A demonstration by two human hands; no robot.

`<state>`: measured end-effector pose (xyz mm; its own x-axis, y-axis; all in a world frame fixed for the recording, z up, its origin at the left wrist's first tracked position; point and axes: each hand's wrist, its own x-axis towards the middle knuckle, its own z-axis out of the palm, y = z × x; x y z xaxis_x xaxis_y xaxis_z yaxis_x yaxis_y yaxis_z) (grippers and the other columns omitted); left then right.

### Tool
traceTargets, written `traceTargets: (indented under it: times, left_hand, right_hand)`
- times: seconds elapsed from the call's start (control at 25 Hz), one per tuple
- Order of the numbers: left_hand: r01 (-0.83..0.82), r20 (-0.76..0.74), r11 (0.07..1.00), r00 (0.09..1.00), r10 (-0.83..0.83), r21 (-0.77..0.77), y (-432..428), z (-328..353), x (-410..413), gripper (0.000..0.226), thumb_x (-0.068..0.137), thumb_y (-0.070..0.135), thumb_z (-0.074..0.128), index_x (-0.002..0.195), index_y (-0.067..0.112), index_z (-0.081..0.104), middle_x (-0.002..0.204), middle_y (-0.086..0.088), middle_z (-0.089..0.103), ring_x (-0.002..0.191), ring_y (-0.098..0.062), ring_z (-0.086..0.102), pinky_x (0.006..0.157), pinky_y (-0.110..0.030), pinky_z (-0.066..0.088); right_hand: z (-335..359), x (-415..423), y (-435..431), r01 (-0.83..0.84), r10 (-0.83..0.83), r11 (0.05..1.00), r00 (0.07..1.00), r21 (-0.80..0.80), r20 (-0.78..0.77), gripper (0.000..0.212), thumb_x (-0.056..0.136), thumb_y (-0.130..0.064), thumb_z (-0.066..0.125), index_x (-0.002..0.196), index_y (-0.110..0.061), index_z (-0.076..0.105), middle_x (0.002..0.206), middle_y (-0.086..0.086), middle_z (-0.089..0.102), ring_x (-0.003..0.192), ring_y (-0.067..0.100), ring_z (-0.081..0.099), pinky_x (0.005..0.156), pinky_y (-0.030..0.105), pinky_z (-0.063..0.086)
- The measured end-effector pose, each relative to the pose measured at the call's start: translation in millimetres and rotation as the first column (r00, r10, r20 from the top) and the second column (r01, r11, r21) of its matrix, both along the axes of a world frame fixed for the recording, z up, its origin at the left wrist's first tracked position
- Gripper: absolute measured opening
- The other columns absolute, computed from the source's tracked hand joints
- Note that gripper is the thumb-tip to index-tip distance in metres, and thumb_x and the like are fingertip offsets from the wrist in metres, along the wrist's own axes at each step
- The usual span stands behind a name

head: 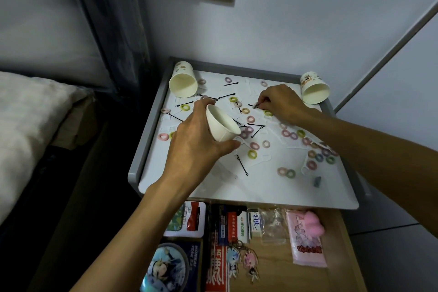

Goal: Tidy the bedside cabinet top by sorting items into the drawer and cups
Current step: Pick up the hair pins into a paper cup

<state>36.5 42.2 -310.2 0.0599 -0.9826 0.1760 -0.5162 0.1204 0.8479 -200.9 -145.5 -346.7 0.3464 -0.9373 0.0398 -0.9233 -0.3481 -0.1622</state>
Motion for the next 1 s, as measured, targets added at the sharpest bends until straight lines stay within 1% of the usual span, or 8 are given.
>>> traceTargets:
  times: [0.12, 0.28, 0.4, 0.52, 0.68, 0.84, 0.92, 1.0]
  left_hand:
    - [0.0, 0.005, 1.0, 1.0, 0.0, 0.007, 0.0, 0.3, 0.0, 0.08, 0.063, 0.038, 0.087, 0.129, 0.031, 0.042, 0.1, 0.007, 0.056, 0.094, -0.02, 0.06, 0.068, -0.043, 0.059]
    - [-0.006, 0.004, 1.0, 1.0, 0.006, 0.014, 0.2, -0.2, -0.4, 0.081, 0.063, 0.038, 0.087, 0.129, 0.031, 0.042, 0.102, 0.007, 0.057, 0.094, -0.02, 0.06, 0.069, -0.042, 0.059]
    - [-0.006, 0.004, 1.0, 1.0, 0.006, 0.01, -0.3, 0.1, -0.5, 0.08, 0.063, 0.039, 0.087, 0.129, 0.031, 0.042, 0.101, 0.007, 0.057, 0.094, -0.019, 0.06, 0.068, -0.043, 0.059]
    - [-0.009, 0.003, 1.0, 1.0, 0.009, 0.014, -0.7, 0.0, -0.1, 0.081, 0.063, 0.039, 0.087, 0.13, 0.03, 0.042, 0.104, 0.006, 0.058, 0.096, -0.02, 0.061, 0.069, -0.043, 0.059]
    - [-0.009, 0.006, 1.0, 1.0, 0.009, 0.02, -0.8, 0.0, 0.6, 0.082, 0.063, 0.038, 0.087, 0.131, 0.03, 0.042, 0.105, 0.004, 0.059, 0.097, -0.022, 0.061, 0.07, -0.044, 0.059]
    - [-0.008, 0.001, 1.0, 1.0, 0.008, 0.017, 0.8, 0.8, 0.5, 0.082, 0.063, 0.038, 0.088, 0.131, 0.03, 0.042, 0.106, 0.004, 0.059, 0.097, -0.021, 0.061, 0.07, -0.044, 0.059]
    - [-0.007, 0.001, 1.0, 1.0, 0.007, 0.014, 1.2, 1.3, 0.9, 0.082, 0.063, 0.038, 0.088, 0.131, 0.03, 0.042, 0.106, 0.005, 0.058, 0.097, -0.021, 0.061, 0.07, -0.044, 0.059]
    - [-0.005, 0.001, 1.0, 1.0, 0.005, 0.011, 0.9, 1.3, 1.8, 0.082, 0.064, 0.038, 0.088, 0.13, 0.03, 0.041, 0.106, 0.005, 0.058, 0.097, -0.021, 0.061, 0.07, -0.044, 0.059]
  right_hand:
    - [-1.0, 1.9, 5.5, 0.036, -0.034, 0.999, 0.996, -0.019, 0.082, 0.013, 0.085, -0.024, 0.072, 0.095, -0.018, 0.077, 0.09, 0.0, 0.074, 0.084, 0.017, 0.064, 0.074, 0.034, 0.051]
    - [-2.4, 11.4, 9.5, 0.051, -0.051, 0.999, 0.987, 0.005, 0.15, 0.014, 0.083, -0.019, 0.074, 0.096, -0.015, 0.076, 0.088, 0.002, 0.073, 0.084, 0.018, 0.065, 0.074, 0.031, 0.05]
    - [-4.4, 16.4, 4.5, 0.115, -0.123, 0.992, 0.973, 0.053, 0.195, 0.013, 0.08, -0.021, 0.077, 0.091, -0.016, 0.071, 0.082, 0.0, 0.069, 0.083, 0.018, 0.065, 0.074, 0.032, 0.051]
    - [-6.4, 17.0, -0.9, 0.199, -0.219, 0.974, 0.946, 0.103, 0.241, 0.017, 0.079, -0.025, 0.079, 0.09, -0.015, 0.071, 0.082, 0.0, 0.066, 0.082, 0.017, 0.062, 0.072, 0.027, 0.045]
    - [-6.6, 21.3, -3.8, 0.247, -0.268, 0.962, 0.939, 0.12, 0.214, 0.011, 0.081, -0.018, 0.077, 0.088, -0.01, 0.076, 0.09, 0.007, 0.073, 0.088, 0.022, 0.066, 0.074, 0.027, 0.046]
    - [-6.2, 24.4, -1.4, 0.297, -0.311, 0.949, 0.937, 0.106, 0.161, 0.01, 0.083, -0.02, 0.075, 0.09, -0.013, 0.076, 0.093, 0.006, 0.074, 0.089, 0.024, 0.066, 0.07, 0.028, 0.044]
    - [-4.3, 24.1, -0.6, 0.304, -0.32, 0.946, 0.93, 0.112, 0.181, 0.005, 0.082, -0.019, 0.075, 0.086, -0.016, 0.076, 0.092, 0.004, 0.074, 0.088, 0.023, 0.066, 0.07, 0.028, 0.045]
    - [0.9, 22.0, -1.5, 0.334, -0.352, 0.936, 0.905, 0.114, 0.237, 0.002, 0.081, -0.019, 0.075, 0.082, -0.02, 0.074, 0.092, 0.001, 0.074, 0.088, 0.021, 0.067, 0.072, 0.029, 0.048]
